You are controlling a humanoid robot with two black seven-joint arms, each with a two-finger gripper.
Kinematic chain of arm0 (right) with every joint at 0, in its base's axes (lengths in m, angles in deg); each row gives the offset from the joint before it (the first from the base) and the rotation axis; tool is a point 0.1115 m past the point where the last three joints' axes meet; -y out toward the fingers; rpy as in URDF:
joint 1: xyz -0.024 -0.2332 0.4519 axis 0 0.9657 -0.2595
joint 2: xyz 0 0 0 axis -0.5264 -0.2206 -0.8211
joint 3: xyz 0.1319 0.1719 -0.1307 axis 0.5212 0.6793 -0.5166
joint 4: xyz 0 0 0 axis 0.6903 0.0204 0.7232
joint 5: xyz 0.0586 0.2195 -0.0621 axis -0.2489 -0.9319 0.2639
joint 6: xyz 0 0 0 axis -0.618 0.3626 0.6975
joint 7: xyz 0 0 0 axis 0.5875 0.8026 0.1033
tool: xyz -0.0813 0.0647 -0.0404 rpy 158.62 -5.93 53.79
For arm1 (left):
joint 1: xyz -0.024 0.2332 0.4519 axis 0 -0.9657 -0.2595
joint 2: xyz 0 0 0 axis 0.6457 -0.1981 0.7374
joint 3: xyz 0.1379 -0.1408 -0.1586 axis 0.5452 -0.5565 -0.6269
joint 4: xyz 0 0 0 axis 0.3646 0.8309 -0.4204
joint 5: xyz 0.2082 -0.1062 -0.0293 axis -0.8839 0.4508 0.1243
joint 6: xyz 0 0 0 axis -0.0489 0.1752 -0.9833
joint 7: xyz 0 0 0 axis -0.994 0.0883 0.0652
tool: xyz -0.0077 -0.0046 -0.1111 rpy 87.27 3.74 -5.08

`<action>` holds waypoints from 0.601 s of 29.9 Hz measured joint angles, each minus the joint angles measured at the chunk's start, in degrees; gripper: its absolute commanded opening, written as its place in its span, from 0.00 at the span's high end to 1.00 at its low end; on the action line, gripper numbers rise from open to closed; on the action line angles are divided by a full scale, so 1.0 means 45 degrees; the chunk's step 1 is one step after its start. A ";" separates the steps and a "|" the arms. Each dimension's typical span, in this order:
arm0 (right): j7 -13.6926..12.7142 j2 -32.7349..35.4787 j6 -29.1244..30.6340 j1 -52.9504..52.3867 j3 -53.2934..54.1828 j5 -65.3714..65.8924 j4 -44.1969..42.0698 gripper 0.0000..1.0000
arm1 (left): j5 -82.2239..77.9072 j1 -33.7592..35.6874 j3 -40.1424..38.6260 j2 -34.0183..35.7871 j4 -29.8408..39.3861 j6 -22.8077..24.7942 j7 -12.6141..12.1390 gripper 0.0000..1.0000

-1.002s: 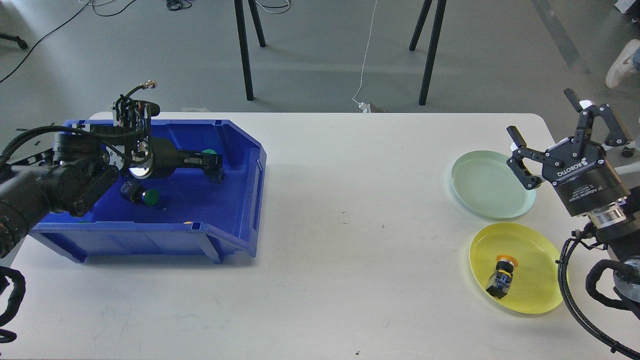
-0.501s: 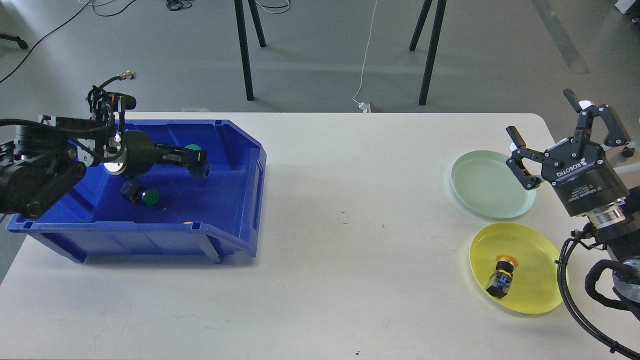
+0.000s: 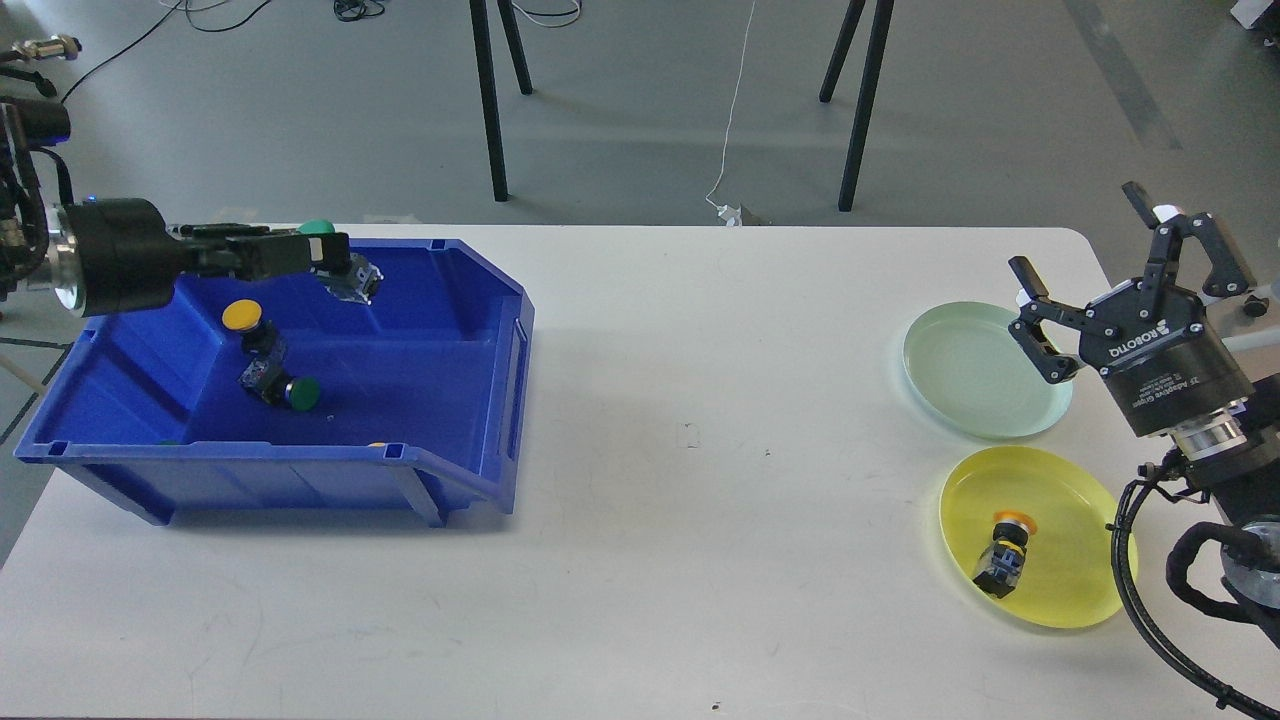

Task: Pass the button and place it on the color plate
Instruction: 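Lift the green button and carry it toward the right gripper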

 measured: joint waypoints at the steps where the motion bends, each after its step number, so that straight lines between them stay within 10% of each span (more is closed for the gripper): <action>1: 0.0000 -0.0016 0.0000 -0.0013 -0.0017 0.0107 -0.0001 0.02 | 0.0783 0.0001 -0.0134 -0.0005 0.0126 0.0000 0.0000 0.84; 10: 0.0000 -0.0008 0.0000 -0.0094 0.0038 0.1825 0.0024 0.02 | 0.6365 -0.0127 -0.0580 -0.3970 0.0093 -0.0002 0.0000 0.84; 18: 0.0000 -0.0607 -0.0291 -0.0285 -0.0249 0.3753 0.0040 0.02 | 0.6433 -0.1150 -0.0491 -0.8490 -0.2914 -0.0002 -0.0001 0.83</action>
